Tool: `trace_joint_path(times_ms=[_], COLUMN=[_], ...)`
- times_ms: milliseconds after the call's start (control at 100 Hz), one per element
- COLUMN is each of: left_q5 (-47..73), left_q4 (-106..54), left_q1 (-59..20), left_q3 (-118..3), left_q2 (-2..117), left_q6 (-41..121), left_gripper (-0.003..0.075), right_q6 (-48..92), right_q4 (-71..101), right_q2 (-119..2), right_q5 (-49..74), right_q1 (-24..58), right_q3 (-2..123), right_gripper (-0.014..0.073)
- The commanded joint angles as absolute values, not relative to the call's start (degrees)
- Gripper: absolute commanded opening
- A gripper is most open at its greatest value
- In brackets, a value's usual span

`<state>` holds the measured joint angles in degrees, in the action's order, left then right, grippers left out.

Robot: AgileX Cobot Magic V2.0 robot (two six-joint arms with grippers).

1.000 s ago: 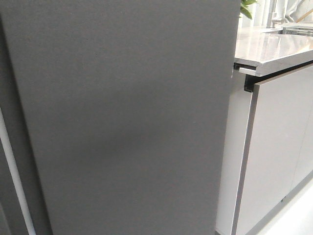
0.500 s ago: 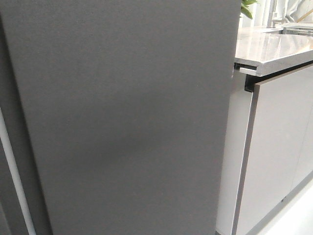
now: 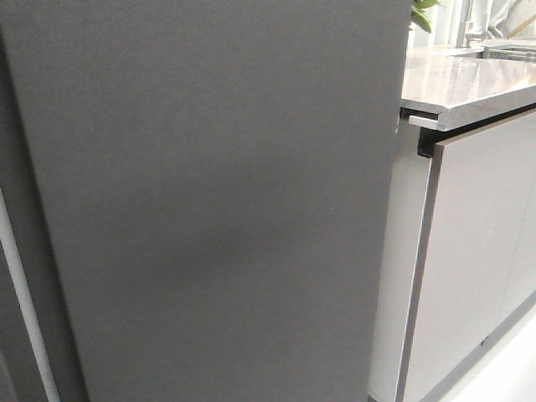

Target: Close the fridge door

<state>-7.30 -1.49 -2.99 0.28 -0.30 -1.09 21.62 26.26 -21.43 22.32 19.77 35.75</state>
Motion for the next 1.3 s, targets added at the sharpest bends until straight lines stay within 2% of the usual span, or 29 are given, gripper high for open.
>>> trace_joint_path(times_ms=[0, 170, 290, 460, 670, 1290], left_q5=[-11.5, -11.5, -11.5, -11.5, -11.5, -11.5], left_q4=[-1.7, -1.7, -1.7, -1.7, -1.7, -1.7], left_q1=[-2.7, -2.7, -2.7, -2.7, -2.7, -2.7], left_q3=[2.3, 2.3, 2.3, 2.3, 2.3, 2.3], left_q2=[-0.9, -0.9, -0.9, -0.9, -0.9, -0.9], left_q6=[-1.3, -1.3, -1.3, -1.3, -1.3, -1.3], left_gripper=[-0.002, -0.002, -0.002, -0.002, -0.002, -0.002], right_q6=[22.3, 22.3, 22.3, 22.3, 22.3, 22.3], right_q4=[26.5, 28.3, 28.3, 28.3, 28.3, 28.2], right_q2=[-20.1, -13.3, -8.3, -2.9, 1.3, 1.7], right_q5=[14.2, 13.0, 8.5, 2.4, -2.6, -1.0], right_q1=[12.3, -0.6, -4.4, -4.8, -4.8, -5.2], right_q3=[33.5, 23.6, 15.3, 4.9, -2.2, -2.1], right_gripper=[-0.0045, -0.0045, -0.0044, -0.0045, -0.0045, -0.0045])
